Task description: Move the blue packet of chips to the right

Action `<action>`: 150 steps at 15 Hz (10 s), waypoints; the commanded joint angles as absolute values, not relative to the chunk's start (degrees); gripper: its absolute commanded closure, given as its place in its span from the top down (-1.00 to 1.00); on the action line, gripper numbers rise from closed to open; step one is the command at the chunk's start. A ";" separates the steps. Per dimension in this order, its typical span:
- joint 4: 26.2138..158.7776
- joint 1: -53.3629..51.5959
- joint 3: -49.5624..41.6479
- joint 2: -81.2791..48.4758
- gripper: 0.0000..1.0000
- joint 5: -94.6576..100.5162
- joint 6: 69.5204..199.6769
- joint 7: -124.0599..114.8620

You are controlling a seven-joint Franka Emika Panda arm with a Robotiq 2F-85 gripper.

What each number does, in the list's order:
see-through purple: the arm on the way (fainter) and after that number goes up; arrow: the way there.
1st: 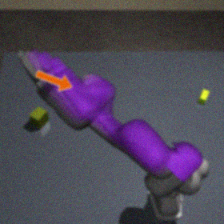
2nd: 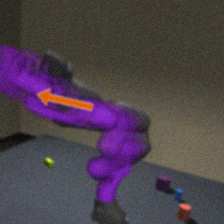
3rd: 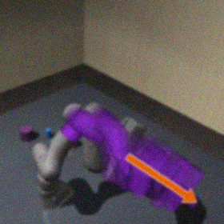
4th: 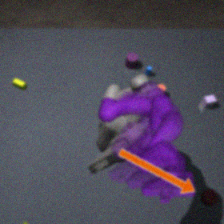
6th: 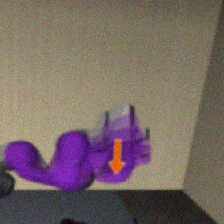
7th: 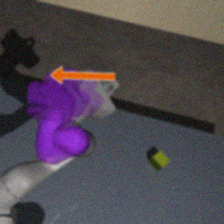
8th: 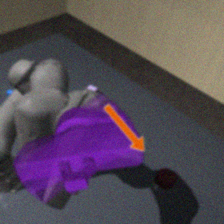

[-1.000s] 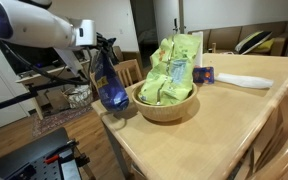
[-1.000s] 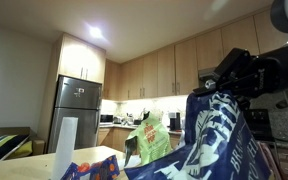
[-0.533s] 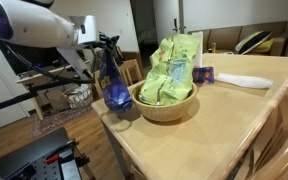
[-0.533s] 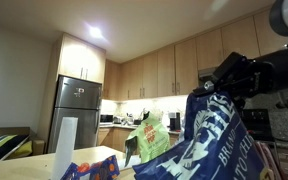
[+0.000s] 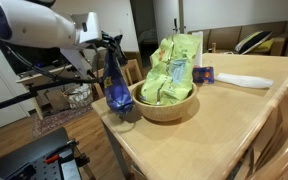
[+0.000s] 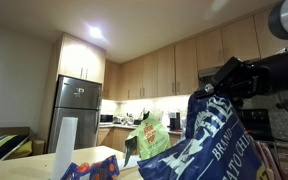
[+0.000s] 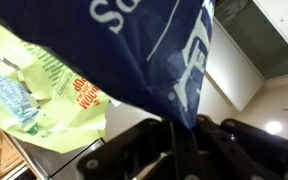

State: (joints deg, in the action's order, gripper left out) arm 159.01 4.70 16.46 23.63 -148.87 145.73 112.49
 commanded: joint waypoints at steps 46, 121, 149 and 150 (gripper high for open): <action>157.51 9.55 7.46 13.83 -0.01 -149.39 151.52 126.92; 156.92 -50.93 -37.85 23.04 -1.00 -143.59 179.92 127.53; 155.75 -28.79 -18.82 20.67 -1.00 -148.91 167.18 138.37; 156.42 -28.70 -17.88 23.39 -1.00 -148.92 167.86 138.34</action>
State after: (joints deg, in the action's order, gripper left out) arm 153.97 -29.24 -20.38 15.99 -148.92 166.85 139.02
